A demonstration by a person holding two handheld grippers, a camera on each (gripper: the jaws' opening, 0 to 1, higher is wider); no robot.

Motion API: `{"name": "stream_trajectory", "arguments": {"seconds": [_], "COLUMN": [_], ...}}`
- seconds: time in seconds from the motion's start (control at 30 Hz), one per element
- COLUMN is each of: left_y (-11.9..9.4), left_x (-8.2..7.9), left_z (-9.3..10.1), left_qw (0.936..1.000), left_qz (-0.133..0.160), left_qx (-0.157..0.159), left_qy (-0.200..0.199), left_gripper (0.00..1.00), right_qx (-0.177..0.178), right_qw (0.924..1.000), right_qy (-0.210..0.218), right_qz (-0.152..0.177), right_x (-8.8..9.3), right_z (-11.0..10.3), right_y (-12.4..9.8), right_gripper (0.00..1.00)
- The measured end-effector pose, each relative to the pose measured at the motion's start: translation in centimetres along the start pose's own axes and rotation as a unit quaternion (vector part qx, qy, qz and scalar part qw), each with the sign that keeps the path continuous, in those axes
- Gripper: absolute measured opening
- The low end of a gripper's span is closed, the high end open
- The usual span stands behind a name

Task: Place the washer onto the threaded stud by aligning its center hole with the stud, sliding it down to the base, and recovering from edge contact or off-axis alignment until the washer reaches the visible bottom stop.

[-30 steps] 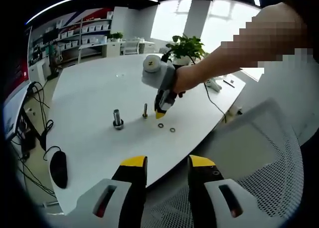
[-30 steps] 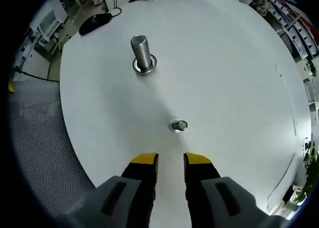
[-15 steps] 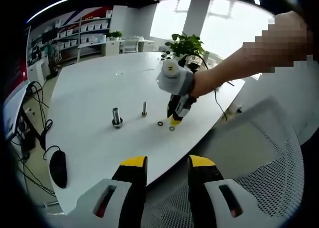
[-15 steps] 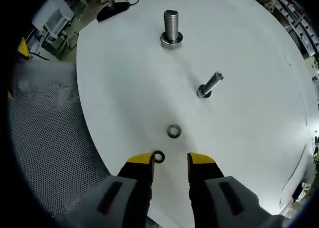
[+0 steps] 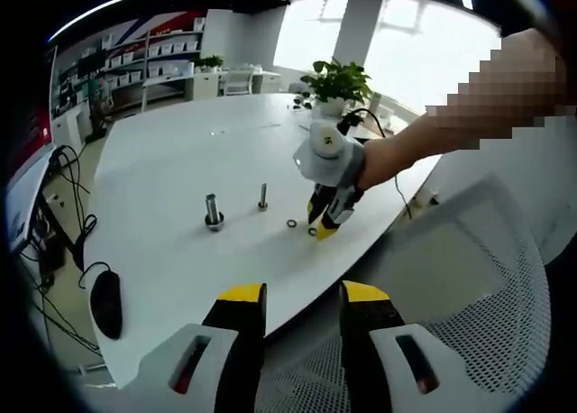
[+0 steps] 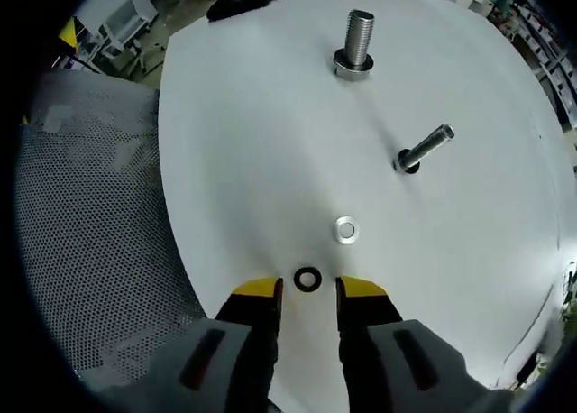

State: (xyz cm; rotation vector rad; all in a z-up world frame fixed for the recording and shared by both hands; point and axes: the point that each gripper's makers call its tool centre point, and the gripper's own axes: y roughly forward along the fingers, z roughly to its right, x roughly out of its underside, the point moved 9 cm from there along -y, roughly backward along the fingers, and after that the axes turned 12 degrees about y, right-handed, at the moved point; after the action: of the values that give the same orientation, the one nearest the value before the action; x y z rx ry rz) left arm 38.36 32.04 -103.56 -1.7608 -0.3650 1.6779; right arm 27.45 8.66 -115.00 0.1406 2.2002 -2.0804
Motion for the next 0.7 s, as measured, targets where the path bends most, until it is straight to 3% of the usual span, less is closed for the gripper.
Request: {"name": "stream_trajectory", "arguments": {"seconds": [0.1,0.3,0.5,0.6,0.63,0.67,0.7], "left_y": [-0.1,-0.1,0.0,-0.1,-0.1,-0.1,-0.1], "left_x": [-0.2,-0.3,-0.1,-0.3,-0.3,-0.3,-0.3], "left_z": [0.1,0.2,0.1,0.3,0.3,0.3,0.3], "left_qw": [1.0,1.0,1.0,1.0,0.9999,0.9999,0.9999], "left_qz": [0.001,0.002,0.004,0.004,0.004,0.003,0.003], "left_qx": [0.001,0.005,0.007,0.009,0.009,0.011,0.011], "left_qy": [0.001,0.003,0.003,0.003,0.003,0.003,0.003], "left_gripper": [0.3,0.3,0.3,0.3,0.3,0.3,0.3], "right_qx": [0.021,0.014,0.022,0.077,0.062,0.074,0.075], "right_qw": [0.997,0.9982,0.9978,0.9937,0.9943,0.9947,0.9937], "right_qy": [-0.073,-0.055,-0.059,-0.079,-0.083,-0.06,-0.068], "right_qz": [-0.016,-0.018,-0.019,-0.02,-0.026,-0.04,-0.049], "right_x": [0.0,0.0,-0.1,-0.4,-0.4,-0.6,-1.0], "right_z": [-0.1,-0.3,0.0,0.2,-0.1,0.1,-0.2], "right_y": [0.1,0.1,0.4,0.3,0.3,0.4,0.5], "right_gripper": [0.27,0.24,0.14,0.04,0.04,0.05,0.05]}}
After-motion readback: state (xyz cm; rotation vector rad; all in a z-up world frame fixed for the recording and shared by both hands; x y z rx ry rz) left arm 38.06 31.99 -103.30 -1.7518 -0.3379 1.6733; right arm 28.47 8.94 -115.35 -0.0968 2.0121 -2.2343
